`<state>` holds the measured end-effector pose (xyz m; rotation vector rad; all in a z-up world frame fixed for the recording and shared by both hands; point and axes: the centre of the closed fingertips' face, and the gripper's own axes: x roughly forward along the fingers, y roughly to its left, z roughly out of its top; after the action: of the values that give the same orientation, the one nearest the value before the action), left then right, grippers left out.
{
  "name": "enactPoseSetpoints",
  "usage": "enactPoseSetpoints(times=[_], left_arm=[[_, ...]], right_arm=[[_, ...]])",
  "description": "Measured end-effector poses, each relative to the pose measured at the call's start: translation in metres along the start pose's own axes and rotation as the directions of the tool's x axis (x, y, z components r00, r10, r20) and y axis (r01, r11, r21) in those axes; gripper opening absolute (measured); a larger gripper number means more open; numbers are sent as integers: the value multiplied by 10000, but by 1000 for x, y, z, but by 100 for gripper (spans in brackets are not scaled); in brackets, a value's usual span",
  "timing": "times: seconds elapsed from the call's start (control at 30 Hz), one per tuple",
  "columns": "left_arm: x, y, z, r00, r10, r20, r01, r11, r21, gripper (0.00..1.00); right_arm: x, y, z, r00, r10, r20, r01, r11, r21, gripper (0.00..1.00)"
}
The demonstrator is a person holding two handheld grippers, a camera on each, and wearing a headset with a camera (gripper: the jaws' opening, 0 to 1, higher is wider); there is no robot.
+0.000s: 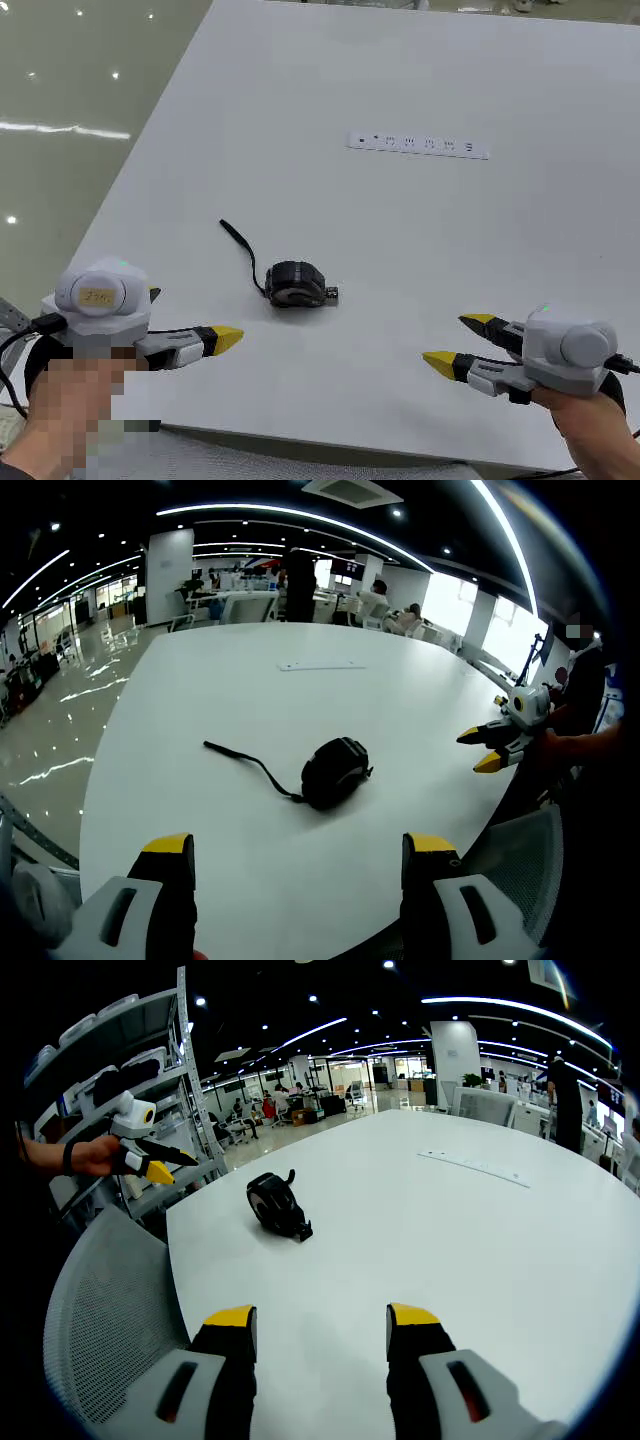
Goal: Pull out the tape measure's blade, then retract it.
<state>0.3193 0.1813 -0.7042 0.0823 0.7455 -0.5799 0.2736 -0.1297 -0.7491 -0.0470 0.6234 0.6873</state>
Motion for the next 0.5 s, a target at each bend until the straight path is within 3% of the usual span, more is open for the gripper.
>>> enactPoseSetpoints(times=[0.5], left_arm=[[2,-2,1,10000,-73,50,73,9999,-80,82]], right_arm=[[-4,0,-2,9999,-99,36,99,9998,150,52]])
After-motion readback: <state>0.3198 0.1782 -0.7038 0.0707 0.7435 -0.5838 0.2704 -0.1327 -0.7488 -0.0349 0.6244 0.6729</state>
